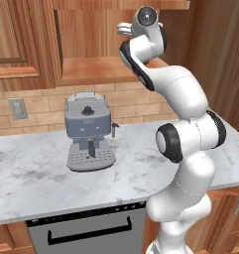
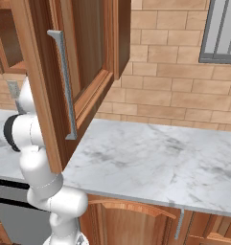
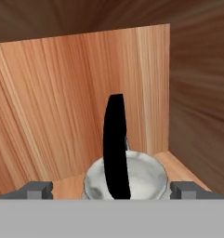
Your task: Open the cabinet, pick the kettle from the cabinet, and place it in the sink.
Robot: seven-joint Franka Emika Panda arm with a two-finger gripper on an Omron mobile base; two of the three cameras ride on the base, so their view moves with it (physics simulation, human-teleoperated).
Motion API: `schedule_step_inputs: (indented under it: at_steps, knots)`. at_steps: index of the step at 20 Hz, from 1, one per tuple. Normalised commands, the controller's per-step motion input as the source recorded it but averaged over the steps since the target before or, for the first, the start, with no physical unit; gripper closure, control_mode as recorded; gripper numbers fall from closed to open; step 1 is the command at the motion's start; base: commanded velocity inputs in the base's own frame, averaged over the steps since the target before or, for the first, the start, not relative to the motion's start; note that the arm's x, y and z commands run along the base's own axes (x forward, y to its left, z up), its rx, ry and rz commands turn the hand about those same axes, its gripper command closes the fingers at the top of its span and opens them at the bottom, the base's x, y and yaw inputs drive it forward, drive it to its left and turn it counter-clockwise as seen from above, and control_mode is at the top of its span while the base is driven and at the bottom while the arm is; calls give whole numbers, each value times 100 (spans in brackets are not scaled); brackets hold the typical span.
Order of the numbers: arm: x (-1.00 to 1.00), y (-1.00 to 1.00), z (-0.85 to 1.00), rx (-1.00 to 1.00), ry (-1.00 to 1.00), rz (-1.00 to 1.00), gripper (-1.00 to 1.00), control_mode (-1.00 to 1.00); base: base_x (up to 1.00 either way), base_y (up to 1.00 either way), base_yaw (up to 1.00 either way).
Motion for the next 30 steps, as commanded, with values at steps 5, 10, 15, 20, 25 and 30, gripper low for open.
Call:
schedule_step_inputs:
  at_steps: [5, 10, 15, 20, 25, 30]
  knots:
    - [26, 0, 0, 2, 0, 0, -100, -100, 0, 0, 0]
    - [24, 0, 0, 0, 0, 0, -100, -100, 0, 0, 0]
    - [19, 0, 0, 0, 0, 0, -100, -100, 0, 0, 0]
    - [6, 1, 0, 0, -3, 0, -100, -100, 0, 0, 0]
    - [0, 0, -1, 0, -1, 0, 100, -100, 0, 0, 0]
    - [0, 0, -5, 1, 0, 0, 100, -100, 0, 0, 0]
